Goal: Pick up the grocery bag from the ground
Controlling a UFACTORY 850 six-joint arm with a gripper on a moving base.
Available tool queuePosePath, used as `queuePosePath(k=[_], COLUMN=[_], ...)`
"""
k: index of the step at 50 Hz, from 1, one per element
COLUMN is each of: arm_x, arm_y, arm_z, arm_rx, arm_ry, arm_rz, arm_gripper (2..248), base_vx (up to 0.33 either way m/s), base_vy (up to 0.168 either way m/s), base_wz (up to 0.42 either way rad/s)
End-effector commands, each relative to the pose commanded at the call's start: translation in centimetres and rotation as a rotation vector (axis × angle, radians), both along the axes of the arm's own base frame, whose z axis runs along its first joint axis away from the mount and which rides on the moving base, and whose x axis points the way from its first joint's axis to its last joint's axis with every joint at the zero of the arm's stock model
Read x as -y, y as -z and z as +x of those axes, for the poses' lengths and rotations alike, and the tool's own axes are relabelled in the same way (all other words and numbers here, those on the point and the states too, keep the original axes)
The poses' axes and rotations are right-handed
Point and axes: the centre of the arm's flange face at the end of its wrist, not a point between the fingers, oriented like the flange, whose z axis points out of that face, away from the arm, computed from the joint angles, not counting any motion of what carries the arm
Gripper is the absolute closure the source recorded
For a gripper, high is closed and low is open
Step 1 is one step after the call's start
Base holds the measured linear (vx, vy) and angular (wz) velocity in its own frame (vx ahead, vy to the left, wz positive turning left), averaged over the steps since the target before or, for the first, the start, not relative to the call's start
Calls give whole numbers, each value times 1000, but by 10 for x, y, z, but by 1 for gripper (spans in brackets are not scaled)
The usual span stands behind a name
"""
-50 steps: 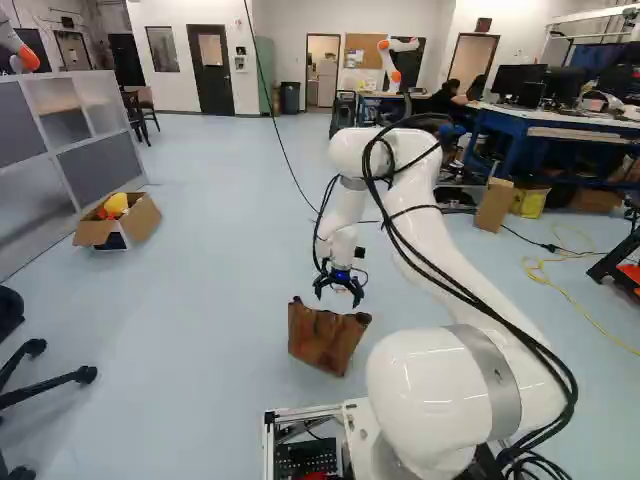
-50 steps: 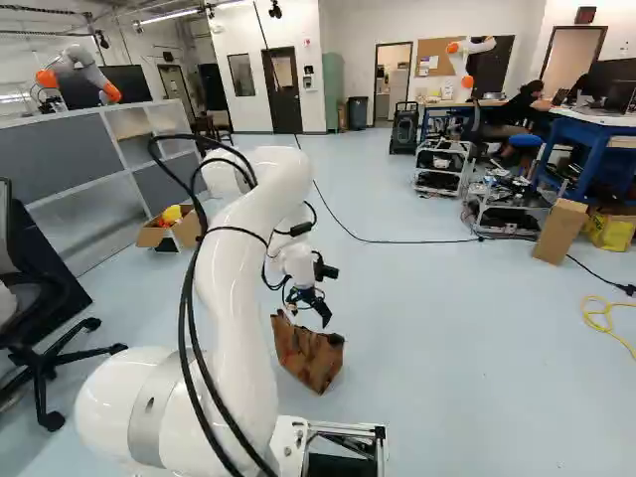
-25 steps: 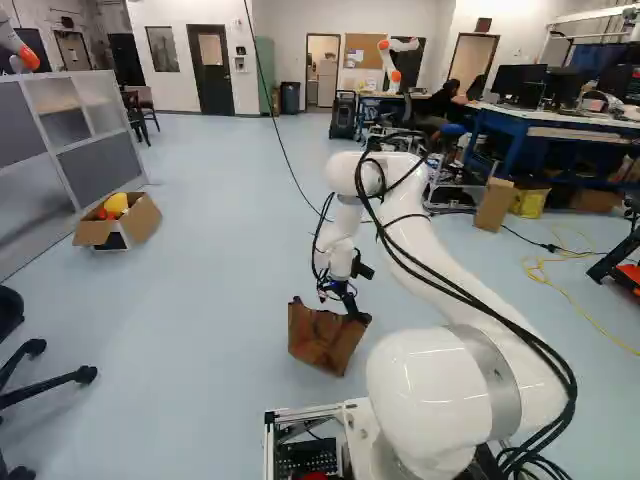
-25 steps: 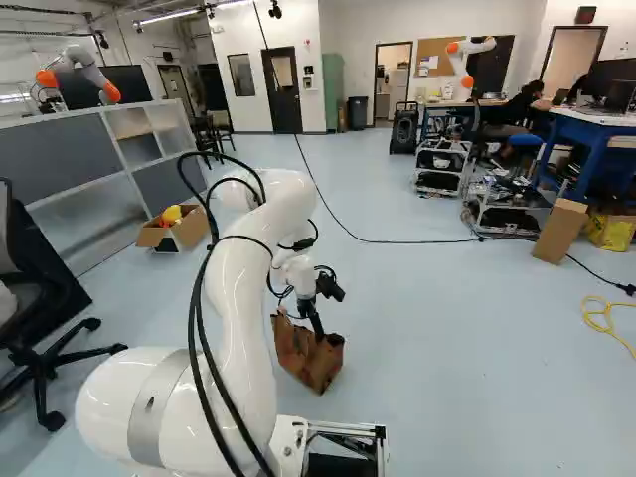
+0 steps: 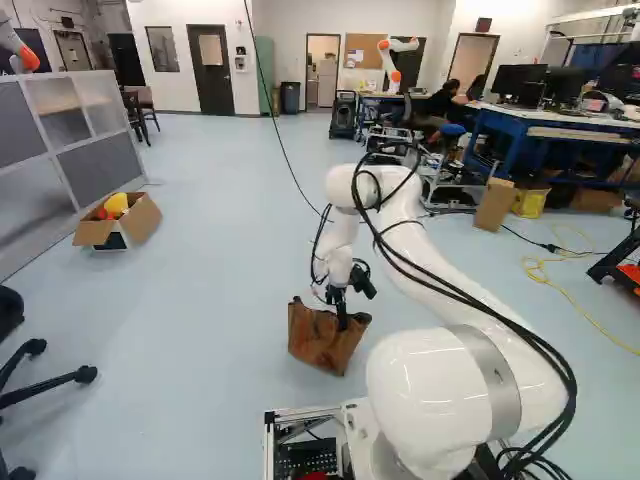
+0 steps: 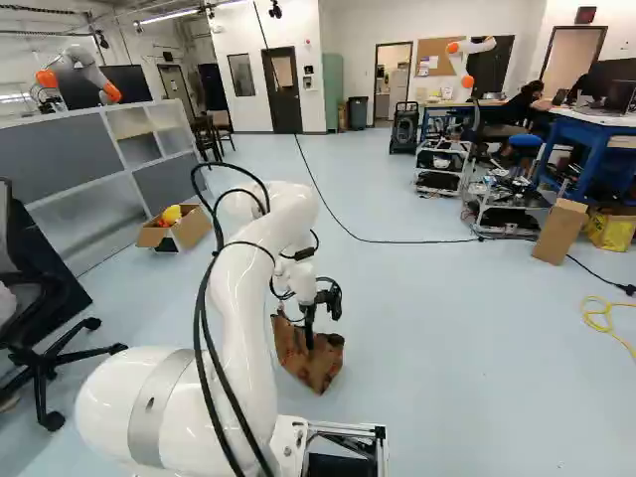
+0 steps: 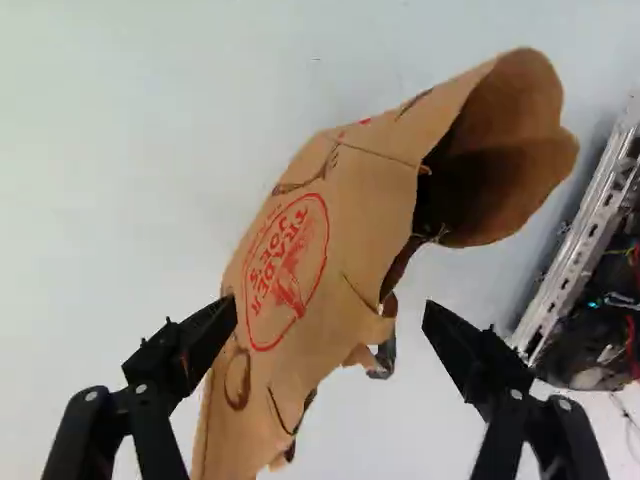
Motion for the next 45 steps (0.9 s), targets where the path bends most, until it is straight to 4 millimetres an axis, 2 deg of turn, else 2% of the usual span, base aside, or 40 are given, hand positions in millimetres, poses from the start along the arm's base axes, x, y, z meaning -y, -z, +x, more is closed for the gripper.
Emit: queuePosePath(k=[10, 16, 38, 39, 44, 45], arm_x=[0, 0, 0, 0, 0, 0], arm_y=[29, 43, 48, 48, 48, 48], arm_z=[1, 1, 1, 1, 1, 1], arm_rx=[-6, -8, -9, -9, -9, -9], arm_ry=[211, 272, 293, 293, 293, 293], arm_rz=[-6, -9, -9, -9, -9, -9], arm_gripper=[3, 3, 3, 35, 35, 73], base_vx=[0, 0, 0, 0, 0, 0], base_vy=[0, 0, 0, 0, 0, 0], base_wz=[0, 0, 0, 0, 0, 0])
